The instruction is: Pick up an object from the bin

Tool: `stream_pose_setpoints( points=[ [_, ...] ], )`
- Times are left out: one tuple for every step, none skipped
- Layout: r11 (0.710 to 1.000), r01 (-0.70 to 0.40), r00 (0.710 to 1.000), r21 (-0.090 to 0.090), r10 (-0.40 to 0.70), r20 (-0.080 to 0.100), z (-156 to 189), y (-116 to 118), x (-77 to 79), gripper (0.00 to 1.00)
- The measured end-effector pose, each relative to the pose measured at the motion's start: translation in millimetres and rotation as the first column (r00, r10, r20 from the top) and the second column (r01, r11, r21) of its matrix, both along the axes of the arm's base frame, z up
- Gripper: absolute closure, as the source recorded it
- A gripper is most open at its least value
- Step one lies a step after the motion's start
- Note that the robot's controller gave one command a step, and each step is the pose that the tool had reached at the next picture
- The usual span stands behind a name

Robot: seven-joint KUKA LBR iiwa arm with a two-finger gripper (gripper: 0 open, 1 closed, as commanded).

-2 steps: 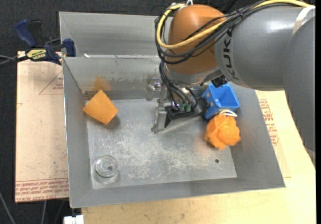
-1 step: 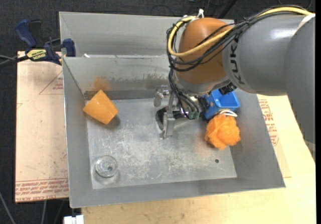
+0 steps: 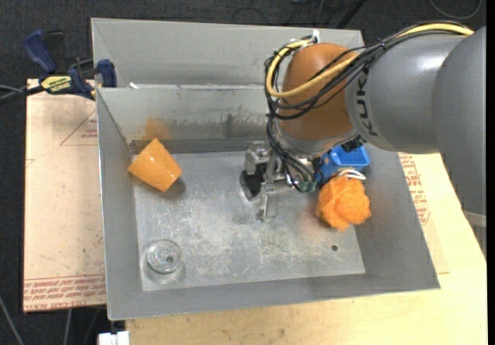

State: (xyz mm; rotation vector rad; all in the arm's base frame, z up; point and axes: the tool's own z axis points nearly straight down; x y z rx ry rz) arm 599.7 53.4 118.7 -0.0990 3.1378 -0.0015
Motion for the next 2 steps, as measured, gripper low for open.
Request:
stream_pose_setpoints(
  points=[
    [0.999,-0.038,0.999,0.006,0.038,-0.001,5.6,-6.8,30.3,0.0],
    [1.0,-0.019,1.0,0.004,0.019,0.013,0.8,-23.9,39.3,0.0]
  ],
)
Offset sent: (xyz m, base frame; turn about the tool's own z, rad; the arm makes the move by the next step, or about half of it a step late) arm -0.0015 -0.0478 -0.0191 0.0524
